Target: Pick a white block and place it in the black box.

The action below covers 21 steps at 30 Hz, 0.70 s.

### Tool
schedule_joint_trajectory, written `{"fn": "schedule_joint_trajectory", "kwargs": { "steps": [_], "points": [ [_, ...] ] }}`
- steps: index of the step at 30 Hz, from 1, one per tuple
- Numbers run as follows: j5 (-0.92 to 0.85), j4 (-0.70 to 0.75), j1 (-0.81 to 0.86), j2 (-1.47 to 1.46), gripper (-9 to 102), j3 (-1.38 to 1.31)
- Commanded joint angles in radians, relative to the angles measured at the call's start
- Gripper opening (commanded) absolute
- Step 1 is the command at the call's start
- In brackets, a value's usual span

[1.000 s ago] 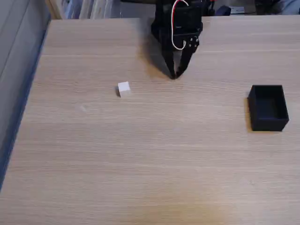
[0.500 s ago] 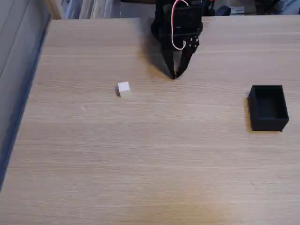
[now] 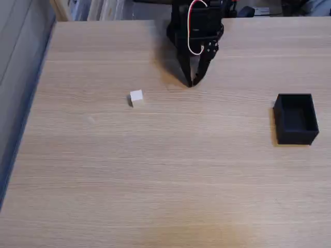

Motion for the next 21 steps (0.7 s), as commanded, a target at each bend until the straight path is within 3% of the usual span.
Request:
{"fn": "schedule_joint_trajectory", "kwargs": {
  "steps": [1, 21],
  "points": [
    [-0.008, 0.005, 0.011, 0.006, 0, 0.015],
    [-0.003, 0.006, -0.002, 0.006, 0, 0.014]
  ]
}}
